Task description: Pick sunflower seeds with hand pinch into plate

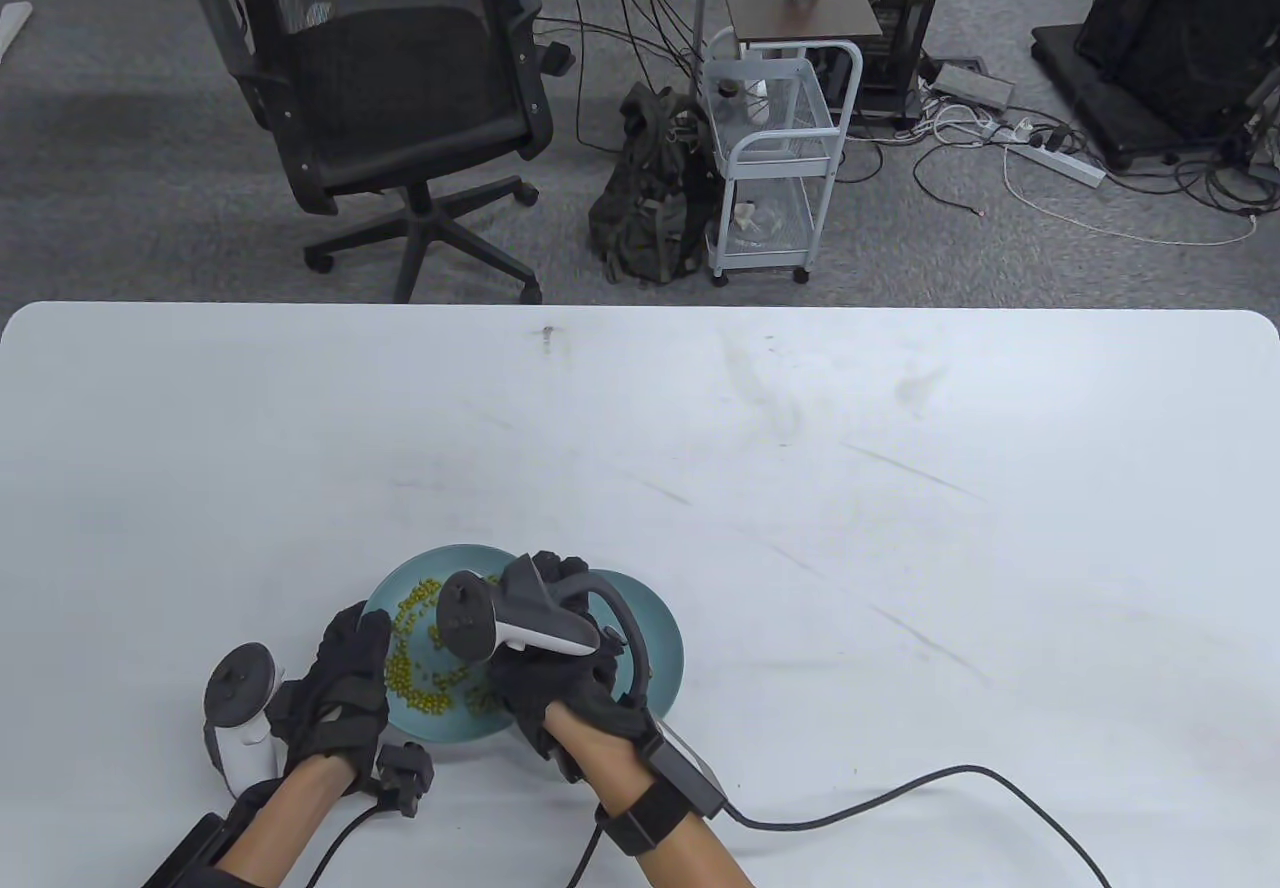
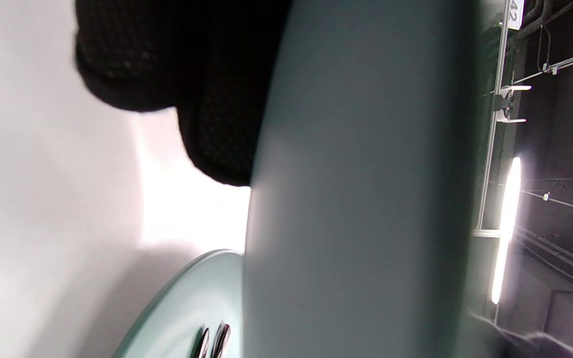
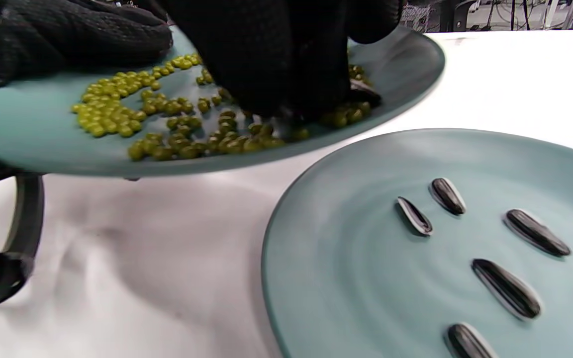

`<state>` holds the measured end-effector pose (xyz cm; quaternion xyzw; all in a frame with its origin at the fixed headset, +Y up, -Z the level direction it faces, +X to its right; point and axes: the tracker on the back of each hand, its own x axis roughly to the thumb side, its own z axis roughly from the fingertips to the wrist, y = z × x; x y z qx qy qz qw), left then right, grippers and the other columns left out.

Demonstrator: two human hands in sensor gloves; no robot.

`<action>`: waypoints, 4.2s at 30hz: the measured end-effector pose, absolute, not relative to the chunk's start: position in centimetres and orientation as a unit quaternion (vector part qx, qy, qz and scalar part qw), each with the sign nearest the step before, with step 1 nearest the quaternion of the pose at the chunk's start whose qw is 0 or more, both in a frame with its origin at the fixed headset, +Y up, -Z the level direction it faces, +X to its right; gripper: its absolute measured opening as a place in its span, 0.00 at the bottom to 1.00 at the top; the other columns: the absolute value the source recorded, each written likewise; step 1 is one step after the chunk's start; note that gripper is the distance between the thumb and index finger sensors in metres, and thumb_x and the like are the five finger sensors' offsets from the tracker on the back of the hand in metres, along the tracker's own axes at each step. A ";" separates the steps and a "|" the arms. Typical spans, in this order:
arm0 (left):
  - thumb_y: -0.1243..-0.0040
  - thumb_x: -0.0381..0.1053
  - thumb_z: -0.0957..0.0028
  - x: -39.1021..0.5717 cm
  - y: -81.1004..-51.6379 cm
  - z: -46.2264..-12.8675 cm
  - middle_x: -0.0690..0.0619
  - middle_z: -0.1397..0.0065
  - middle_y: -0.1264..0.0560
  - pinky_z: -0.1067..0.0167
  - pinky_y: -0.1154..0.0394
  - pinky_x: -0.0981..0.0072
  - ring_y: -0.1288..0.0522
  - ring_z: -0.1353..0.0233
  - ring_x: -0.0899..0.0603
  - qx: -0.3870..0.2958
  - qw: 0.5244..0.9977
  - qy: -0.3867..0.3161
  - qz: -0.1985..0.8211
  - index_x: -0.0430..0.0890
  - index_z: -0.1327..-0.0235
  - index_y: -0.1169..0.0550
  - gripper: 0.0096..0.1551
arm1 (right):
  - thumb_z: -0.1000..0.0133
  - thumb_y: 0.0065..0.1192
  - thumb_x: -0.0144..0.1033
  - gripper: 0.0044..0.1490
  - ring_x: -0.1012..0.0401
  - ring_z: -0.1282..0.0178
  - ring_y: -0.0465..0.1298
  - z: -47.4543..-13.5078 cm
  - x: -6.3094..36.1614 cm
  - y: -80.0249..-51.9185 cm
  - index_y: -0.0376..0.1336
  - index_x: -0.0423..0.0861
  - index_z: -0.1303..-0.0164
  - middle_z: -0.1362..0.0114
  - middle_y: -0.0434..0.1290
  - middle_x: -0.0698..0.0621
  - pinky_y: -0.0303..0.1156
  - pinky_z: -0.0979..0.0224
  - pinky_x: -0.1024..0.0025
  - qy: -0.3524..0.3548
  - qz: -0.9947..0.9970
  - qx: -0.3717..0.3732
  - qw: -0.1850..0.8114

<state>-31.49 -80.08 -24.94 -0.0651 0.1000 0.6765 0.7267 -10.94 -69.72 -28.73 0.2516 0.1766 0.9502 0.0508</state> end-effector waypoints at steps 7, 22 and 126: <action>0.53 0.55 0.33 -31.2 -80.1 -25.0 0.46 0.43 0.22 0.57 0.19 0.56 0.14 0.59 0.46 -0.067 0.736 0.093 0.668 0.44 0.32 0.41 0.25 | 0.40 0.72 0.27 0.20 0.24 0.20 0.47 -28.9 -10.7 -70.2 0.74 0.28 0.46 0.17 0.53 0.26 0.41 0.26 0.23 0.176 0.955 0.233 0.049; 0.54 0.55 0.33 -31.1 -80.3 -24.9 0.47 0.43 0.22 0.57 0.19 0.56 0.14 0.59 0.46 -0.071 0.731 0.094 0.672 0.44 0.32 0.41 0.25 | 0.42 0.75 0.30 0.20 0.24 0.20 0.47 -28.6 -10.8 -69.7 0.75 0.29 0.49 0.17 0.53 0.26 0.41 0.26 0.23 0.156 0.960 0.230 0.043; 0.57 0.55 0.33 -31.8 -79.4 -25.1 0.48 0.41 0.24 0.54 0.20 0.57 0.15 0.57 0.47 -0.078 0.704 0.100 0.699 0.45 0.30 0.44 0.25 | 0.40 0.73 0.35 0.26 0.22 0.21 0.44 -31.3 -3.4 -65.6 0.74 0.27 0.45 0.17 0.51 0.24 0.39 0.27 0.22 0.065 0.963 0.106 0.239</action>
